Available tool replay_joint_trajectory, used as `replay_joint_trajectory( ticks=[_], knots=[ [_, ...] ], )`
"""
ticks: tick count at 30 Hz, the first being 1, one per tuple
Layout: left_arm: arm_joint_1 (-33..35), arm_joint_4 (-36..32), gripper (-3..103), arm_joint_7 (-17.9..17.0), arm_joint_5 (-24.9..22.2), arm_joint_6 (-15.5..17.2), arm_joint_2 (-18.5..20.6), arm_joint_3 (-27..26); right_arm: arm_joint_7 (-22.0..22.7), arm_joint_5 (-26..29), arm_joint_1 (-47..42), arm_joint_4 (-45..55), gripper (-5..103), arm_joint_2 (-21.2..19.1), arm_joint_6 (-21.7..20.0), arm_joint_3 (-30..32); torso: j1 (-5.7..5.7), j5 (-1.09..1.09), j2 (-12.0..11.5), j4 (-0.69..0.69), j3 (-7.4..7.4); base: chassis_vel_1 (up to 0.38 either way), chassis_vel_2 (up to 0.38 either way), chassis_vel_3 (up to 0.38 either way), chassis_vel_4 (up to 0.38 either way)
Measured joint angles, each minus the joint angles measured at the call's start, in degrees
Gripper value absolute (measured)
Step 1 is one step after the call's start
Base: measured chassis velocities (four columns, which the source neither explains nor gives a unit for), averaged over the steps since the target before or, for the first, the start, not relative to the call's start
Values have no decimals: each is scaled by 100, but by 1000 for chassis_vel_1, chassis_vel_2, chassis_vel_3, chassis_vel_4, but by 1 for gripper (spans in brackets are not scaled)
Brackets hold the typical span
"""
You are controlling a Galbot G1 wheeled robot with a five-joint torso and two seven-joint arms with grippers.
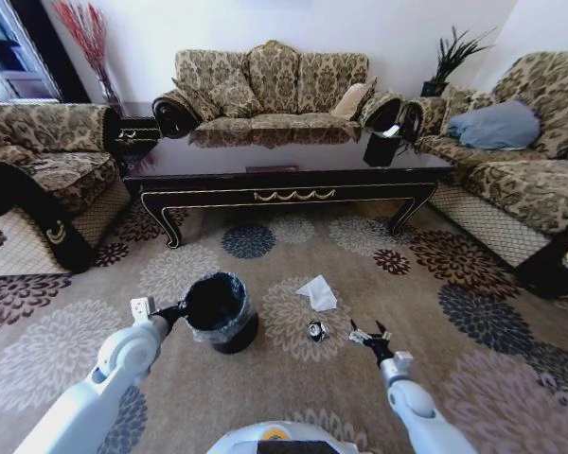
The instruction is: Move to the front of the table and pick up the trash from the floor, then place it into the trash bin.
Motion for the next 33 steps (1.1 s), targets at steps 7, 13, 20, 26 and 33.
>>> replay_joint_trajectory(
  ticks=[7, 13, 20, 26, 33],
  knots=[
    [224, -109, 4, 57, 92, -21, -110, -84, -1, -59, 340, -681, 100, 156, 26, -121, 0, -1, 0, -3, 0, 0, 0, 0, 0],
    [277, -153, 4, 40, 128, -20, -118, -98, 0, -64, 502, -1000, 100, 187, 52, -182, 0, 0, 0, -1, 0, 0, 0, 0, 0],
    [214, -161, 4, 4, 116, -15, -91, -50, 35, -158, 623, -1123, 101, 238, 68, -306, 0, -2, 1, -3, 0, 0, 0, 0, 0],
    [189, -170, 4, -48, 49, 6, -19, -51, 147, -490, 876, -1542, 83, 419, 67, -347, 0, 0, 0, -1, 0, 0, 0, 0, 0],
    [158, -228, 4, -93, -29, 14, 21, -62, 249, -608, 886, -1579, 56, 460, 76, -321, 0, -1, 1, -2, 0, 0, 0, 0, 0]
  ],
)
